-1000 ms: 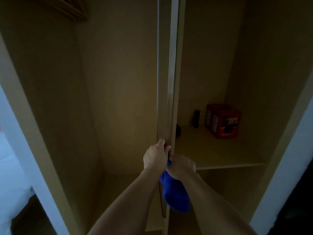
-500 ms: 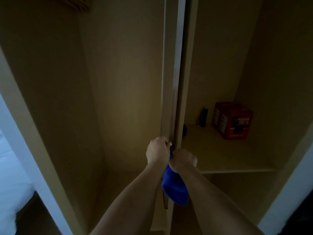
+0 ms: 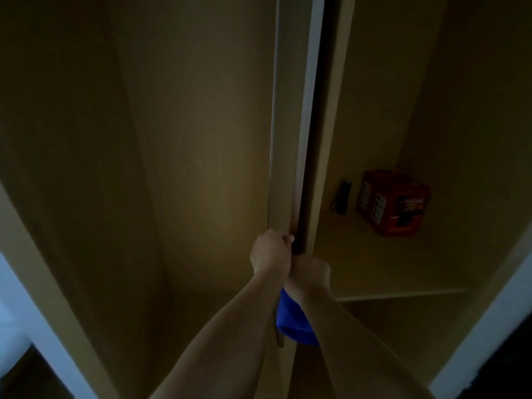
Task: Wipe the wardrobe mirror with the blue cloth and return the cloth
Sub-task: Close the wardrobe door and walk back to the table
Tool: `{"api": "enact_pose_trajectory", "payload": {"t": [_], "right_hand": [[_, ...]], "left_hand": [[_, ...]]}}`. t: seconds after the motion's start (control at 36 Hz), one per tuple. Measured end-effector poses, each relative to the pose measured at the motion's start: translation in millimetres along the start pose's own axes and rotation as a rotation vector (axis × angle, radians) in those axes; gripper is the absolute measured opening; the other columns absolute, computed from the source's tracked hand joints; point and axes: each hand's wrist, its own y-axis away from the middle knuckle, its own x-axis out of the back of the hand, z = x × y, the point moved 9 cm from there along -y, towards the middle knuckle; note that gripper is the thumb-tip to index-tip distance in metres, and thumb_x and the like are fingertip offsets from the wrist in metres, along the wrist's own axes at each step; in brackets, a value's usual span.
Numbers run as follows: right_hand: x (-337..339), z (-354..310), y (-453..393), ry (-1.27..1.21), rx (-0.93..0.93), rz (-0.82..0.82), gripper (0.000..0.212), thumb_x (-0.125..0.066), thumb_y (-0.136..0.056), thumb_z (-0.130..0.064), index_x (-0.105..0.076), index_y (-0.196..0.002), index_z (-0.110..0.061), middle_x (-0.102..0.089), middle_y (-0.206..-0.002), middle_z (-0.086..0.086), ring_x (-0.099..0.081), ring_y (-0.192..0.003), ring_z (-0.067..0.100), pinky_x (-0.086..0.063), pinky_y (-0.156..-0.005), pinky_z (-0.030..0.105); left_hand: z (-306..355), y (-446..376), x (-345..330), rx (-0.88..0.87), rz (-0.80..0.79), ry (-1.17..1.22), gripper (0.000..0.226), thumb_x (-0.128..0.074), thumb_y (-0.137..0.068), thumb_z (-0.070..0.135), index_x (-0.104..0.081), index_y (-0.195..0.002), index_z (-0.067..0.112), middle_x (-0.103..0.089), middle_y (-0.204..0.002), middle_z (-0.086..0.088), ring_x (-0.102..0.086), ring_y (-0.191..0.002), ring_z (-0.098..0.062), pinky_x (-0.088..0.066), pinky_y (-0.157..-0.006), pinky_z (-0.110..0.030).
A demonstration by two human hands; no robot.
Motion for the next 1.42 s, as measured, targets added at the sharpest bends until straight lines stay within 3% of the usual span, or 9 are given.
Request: {"api": "enact_pose_trajectory", "payload": {"t": [0.47,0.61,0.75,0.92,1.08,1.17,1.25,1.33,1.42], "right_hand": [[-7.8,3.2,-20.6,0.001,-0.026,0.031,0.017,-0.049,-0.091,-0.033,-0.056,-0.078,-0.024,-0.060,-0.070,-0.007,-0.061,-0.066,0.014,-0.047,-0.060,0.025],[-9.5,7.2,-18.9,0.013,-0.010,0.022,0.024,-0.049,-0.091,-0.034,-0.047,-0.069,-0.027,-0.044,-0.057,-0.010,-0.051,-0.058,0.012,-0.039,-0.055,0.023],[-15.4,-5.2,-12.9,0.033,0.080,-0.005,0.013,-0.050,-0.090,-0.033,-0.055,-0.081,-0.025,-0.058,-0.072,-0.006,-0.058,-0.067,0.014,-0.041,-0.056,0.025],[-31.9,-26.7,1.1,0.080,0.186,-0.076,0.015,-0.050,-0.092,-0.032,-0.057,-0.089,-0.020,-0.062,-0.091,0.001,-0.059,-0.087,0.021,-0.052,-0.069,0.033],[-40.3,-45.6,14.0,0.009,0.236,-0.094,0.028,-0.052,-0.092,-0.031,-0.049,-0.066,-0.021,-0.051,-0.061,-0.005,-0.049,-0.054,0.013,-0.034,-0.044,0.024],[-42.8,-68.2,29.4,-0.128,0.252,-0.076,0.022,-0.046,-0.092,-0.042,-0.056,-0.086,-0.023,-0.058,-0.073,-0.005,-0.055,-0.064,0.014,-0.042,-0.053,0.027],[-53.1,-86.9,39.4,-0.379,0.193,-0.150,0.023,-0.045,-0.091,-0.048,-0.053,-0.088,-0.027,-0.061,-0.085,-0.003,-0.059,-0.075,0.015,-0.050,-0.067,0.031],[-60.5,-107.7,47.3,-0.600,0.188,-0.232,0.024,-0.047,-0.091,-0.047,-0.052,-0.106,-0.029,-0.059,-0.098,-0.006,-0.055,-0.079,0.011,-0.046,-0.065,0.028],[-70.8,-125.8,57.5,-0.868,0.145,-0.386,0.054,-0.052,-0.089,-0.046,-0.035,-0.137,-0.027,-0.048,-0.131,0.000,-0.055,-0.100,0.016,-0.044,-0.074,0.029]], "left_hand": [[-0.6,-21.5,-10.2,-0.032,-0.019,-0.002,0.021,-0.050,-0.093,0.038,-0.059,-0.084,0.021,-0.059,-0.073,0.006,-0.056,-0.064,-0.006,-0.044,-0.054,-0.021],[3.4,-18.1,-9.3,-0.051,0.006,-0.016,0.022,-0.050,-0.093,0.038,-0.058,-0.082,0.021,-0.060,-0.078,0.004,-0.057,-0.068,-0.008,-0.045,-0.056,-0.022],[-10.5,-8.9,-1.1,-0.021,0.025,-0.053,0.020,-0.047,-0.093,0.038,-0.052,-0.077,0.027,-0.058,-0.074,0.009,-0.055,-0.064,-0.006,-0.037,-0.048,-0.021],[-66.3,17.9,22.5,0.124,0.081,-0.198,0.015,-0.045,-0.094,0.024,-0.055,-0.083,0.024,-0.057,-0.071,0.008,-0.056,-0.061,-0.008,-0.040,-0.047,-0.021],[-141.5,61.3,44.5,0.388,0.068,-0.196,0.017,-0.042,-0.096,0.028,-0.056,-0.092,0.019,-0.053,-0.071,0.008,-0.053,-0.061,-0.006,-0.038,-0.045,-0.021],[-166.1,92.2,23.0,0.654,-0.049,0.039,0.048,-0.035,-0.097,0.047,-0.062,-0.102,0.008,-0.065,-0.088,-0.005,-0.063,-0.077,-0.018,-0.050,-0.065,-0.030],[-165.4,125.9,-5.7,0.907,-0.168,0.610,0.074,-0.023,-0.088,0.068,-0.062,-0.102,0.007,-0.067,-0.088,-0.010,-0.063,-0.079,-0.022,-0.049,-0.070,-0.031],[-158.1,141.9,-1.8,0.935,-0.177,0.999,0.076,-0.028,-0.081,0.076,-0.064,-0.104,0.013,-0.068,-0.099,-0.014,-0.064,-0.092,-0.029,-0.051,-0.074,-0.037],[-167.8,160.5,13.8,0.959,-0.185,1.080,0.074,-0.051,-0.070,0.074,-0.059,-0.110,0.013,-0.065,-0.110,-0.018,-0.062,-0.100,-0.034,-0.052,-0.084,-0.044]]}}
